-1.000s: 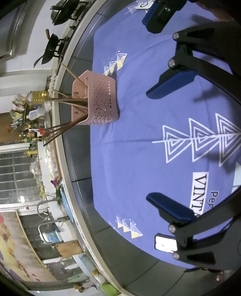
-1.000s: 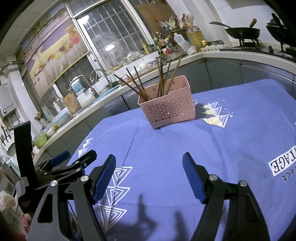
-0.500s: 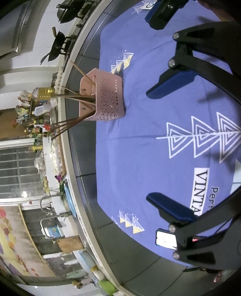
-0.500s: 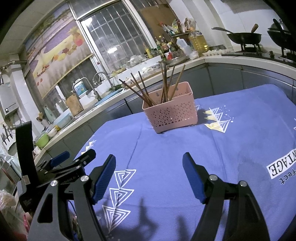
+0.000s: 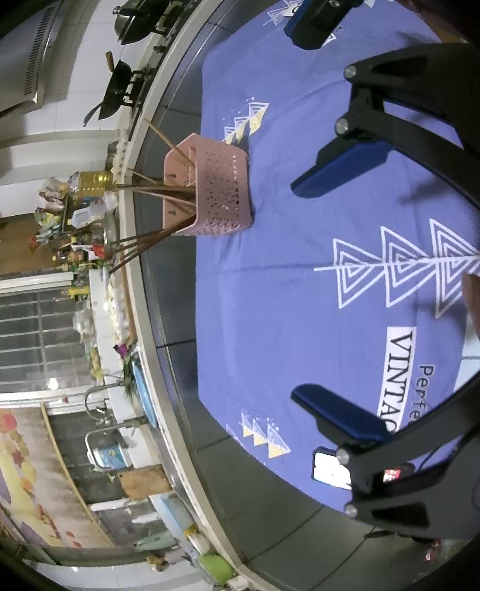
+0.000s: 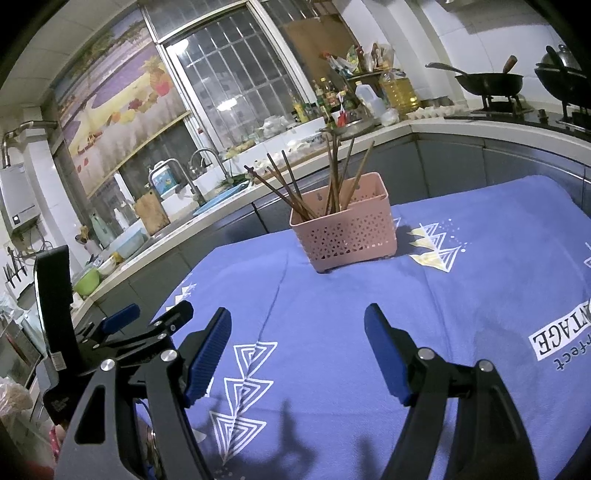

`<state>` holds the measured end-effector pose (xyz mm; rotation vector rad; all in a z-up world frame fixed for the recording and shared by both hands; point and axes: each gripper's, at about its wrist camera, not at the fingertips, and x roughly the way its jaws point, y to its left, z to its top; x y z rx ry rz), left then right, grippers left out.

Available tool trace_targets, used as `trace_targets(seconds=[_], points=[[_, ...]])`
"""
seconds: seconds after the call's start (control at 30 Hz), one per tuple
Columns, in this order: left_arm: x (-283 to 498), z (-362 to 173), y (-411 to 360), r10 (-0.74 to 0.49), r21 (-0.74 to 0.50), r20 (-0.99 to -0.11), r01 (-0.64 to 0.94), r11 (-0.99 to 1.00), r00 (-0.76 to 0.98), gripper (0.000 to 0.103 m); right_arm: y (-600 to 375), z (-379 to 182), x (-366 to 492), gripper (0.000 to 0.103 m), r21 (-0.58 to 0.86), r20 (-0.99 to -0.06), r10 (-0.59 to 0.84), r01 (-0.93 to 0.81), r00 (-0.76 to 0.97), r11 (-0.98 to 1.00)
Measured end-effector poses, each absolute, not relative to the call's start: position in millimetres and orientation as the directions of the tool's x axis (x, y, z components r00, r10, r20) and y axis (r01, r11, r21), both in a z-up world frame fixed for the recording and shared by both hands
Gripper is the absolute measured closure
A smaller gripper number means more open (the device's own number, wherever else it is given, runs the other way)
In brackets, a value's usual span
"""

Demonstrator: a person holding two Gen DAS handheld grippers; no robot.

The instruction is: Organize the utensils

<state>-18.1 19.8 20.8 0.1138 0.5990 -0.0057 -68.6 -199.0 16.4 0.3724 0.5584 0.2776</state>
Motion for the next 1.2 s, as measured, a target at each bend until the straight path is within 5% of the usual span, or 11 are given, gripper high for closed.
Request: trace_targets(seconds=[1.2], points=[[-38,31,14,0.05,0.148,-0.527,0.033,0.988,0.848,0.006,-203,24,-79,0.029,0.412,-0.444,0.352,-0.161,0.824,0.897]])
